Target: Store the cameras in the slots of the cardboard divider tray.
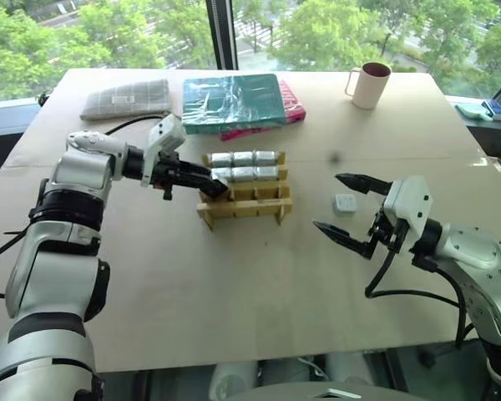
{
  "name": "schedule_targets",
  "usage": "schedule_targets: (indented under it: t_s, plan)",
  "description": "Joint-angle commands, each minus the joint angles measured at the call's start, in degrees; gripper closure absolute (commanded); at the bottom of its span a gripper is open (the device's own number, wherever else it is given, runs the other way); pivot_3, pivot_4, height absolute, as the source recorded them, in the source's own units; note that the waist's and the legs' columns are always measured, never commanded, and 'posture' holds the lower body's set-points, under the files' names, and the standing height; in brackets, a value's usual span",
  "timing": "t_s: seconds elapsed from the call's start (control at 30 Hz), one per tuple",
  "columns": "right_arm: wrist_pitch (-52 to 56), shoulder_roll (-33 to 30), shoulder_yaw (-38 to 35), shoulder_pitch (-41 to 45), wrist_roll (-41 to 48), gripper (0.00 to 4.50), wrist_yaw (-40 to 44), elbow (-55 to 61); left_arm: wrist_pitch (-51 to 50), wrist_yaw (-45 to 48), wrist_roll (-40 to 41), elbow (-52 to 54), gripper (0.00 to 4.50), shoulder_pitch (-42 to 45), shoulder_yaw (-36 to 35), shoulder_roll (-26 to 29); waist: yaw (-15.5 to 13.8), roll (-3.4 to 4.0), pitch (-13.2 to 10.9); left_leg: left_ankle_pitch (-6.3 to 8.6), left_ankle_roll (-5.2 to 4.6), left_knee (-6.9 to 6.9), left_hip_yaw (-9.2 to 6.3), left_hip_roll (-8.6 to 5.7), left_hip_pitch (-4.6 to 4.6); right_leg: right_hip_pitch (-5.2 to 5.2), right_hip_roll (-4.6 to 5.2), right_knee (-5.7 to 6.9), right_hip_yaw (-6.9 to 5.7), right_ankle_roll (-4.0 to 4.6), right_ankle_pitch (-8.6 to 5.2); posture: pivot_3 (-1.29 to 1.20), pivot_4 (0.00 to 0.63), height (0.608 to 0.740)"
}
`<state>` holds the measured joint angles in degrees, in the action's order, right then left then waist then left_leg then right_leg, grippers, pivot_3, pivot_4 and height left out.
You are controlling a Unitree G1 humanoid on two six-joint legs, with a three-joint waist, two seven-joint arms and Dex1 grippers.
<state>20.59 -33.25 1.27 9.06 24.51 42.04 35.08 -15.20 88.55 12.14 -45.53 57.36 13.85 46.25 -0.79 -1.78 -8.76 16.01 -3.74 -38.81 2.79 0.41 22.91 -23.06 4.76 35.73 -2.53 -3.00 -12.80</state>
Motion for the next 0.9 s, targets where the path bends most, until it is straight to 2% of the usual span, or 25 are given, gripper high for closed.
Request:
schedule_targets:
  t_s: [0.03,0.43,0.5,0.57,0.67,0.77,0.83,0.9]
  plan:
    - [-1.65,0.18,-0.48,-0.25,-0.43,0.04,-0.72,2.35,1.78,2.17,-1.98,-0.62,3.78,2.31,-0.86,-0.21,-0.03,0.00,0.00,0.01,-0.01,-0.05,0.00,0.00,0.00,0.00,0.00,0.00,0.01,0.00,0.00,0.00,0.150,0.740]
    - [-1.37,0.19,0.36,-0.52,-1.42,0.04,-1.45,2.93,11.63,2.77,-8.92,-0.62,3.78,2.47,-0.19,-2.17,-0.07,-0.02,0.01,0.08,-0.14,-0.36,0.01,0.01,0.02,0.02,0.05,0.13,0.04,0.01,0.01,0.00,0.150,0.740]
    - [-0.55,-0.18,0.29,-1.05,-1.32,0.00,-1.60,3.31,6.04,3.62,-3.31,6.42,2.77,1.19,-0.94,-1.48,-0.06,-0.02,0.01,0.09,-0.16,-0.38,0.00,0.01,0.04,0.02,0.06,0.13,0.04,0.01,0.01,0.00,0.150,0.740]
    - [-0.10,-0.36,-0.14,-1.89,-1.49,0.00,-2.17,3.81,1.73,3.64,-0.60,11.49,2.27,0.29,-3.89,-1.14,-0.07,-0.02,0.01,0.11,-0.18,-0.39,-0.01,0.01,0.09,0.01,0.08,0.12,0.04,0.01,0.01,0.00,0.150,0.740]
    - [-0.24,-0.32,-0.41,-3.35,-2.74,0.00,-3.44,4.48,-9.84,3.17,3.73,18.73,0.86,-2.13,-7.77,1.53,0.11,-0.02,0.01,0.14,-0.23,-0.39,-0.03,0.01,0.14,0.00,0.10,0.12,0.02,0.01,0.01,0.00,0.150,0.740]
    - [3.51,0.05,0.65,-4.26,-3.41,0.00,-6.01,5.23,-18.34,-1.98,8.41,26.86,0.86,-8.72,-14.41,4.04,0.90,0.00,0.01,0.15,-0.24,-0.36,0.00,0.01,0.07,0.01,0.09,0.13,0.11,0.00,0.01,0.00,0.150,0.740]
    - [9.05,0.48,1.98,-3.76,-4.35,0.00,-9.31,5.59,-19.83,-9.04,12.65,34.92,0.86,-16.50,-22.38,1.96,1.39,0.01,0.01,0.15,-0.23,-0.34,-0.03,0.02,0.01,0.01,0.11,0.11,0.13,-0.01,0.00,0.00,0.150,0.740]
    - [13.83,1.85,3.43,-2.36,-5.79,0.00,-12.84,3.90,-20.39,-10.94,19.36,44.42,0.86,-25.90,-29.13,-1.26,1.42,-0.02,0.03,0.14,-0.21,-0.36,-0.04,0.04,-0.05,0.02,0.19,0.15,0.13,-0.01,0.01,0.00,0.150,0.740]
